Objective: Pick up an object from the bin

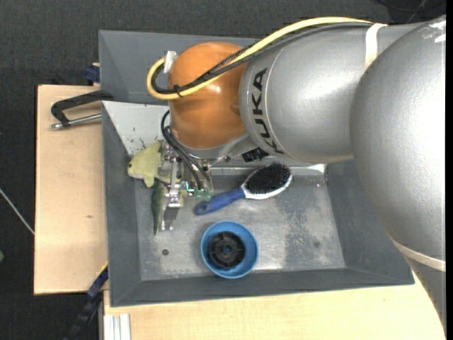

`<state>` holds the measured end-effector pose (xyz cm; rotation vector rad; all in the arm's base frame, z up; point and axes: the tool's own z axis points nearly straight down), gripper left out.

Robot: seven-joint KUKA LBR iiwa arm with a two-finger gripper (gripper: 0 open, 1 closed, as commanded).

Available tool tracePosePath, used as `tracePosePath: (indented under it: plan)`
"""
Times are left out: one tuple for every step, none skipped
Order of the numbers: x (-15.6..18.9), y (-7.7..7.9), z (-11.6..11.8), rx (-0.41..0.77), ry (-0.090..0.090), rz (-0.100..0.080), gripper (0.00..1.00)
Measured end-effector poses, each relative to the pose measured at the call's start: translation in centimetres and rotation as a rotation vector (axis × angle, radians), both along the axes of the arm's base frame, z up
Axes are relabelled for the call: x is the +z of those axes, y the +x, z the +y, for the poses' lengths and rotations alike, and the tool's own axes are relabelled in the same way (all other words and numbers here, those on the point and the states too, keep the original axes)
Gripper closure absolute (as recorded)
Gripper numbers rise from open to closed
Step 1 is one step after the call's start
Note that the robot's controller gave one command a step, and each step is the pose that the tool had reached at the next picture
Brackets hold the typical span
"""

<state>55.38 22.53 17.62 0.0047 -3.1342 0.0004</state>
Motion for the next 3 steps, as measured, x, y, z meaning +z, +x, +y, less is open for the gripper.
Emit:
tracePosePath:
  plan:
    - [-10.5,2.9,0.5,0.640,0.005,-0.010,0.00]
    - [-10.4,4.2,0.6,0.942,0.003,-0.015,0.00]
    - [-10.4,4.5,-0.8,1.477,0.006,-0.015,0.00]
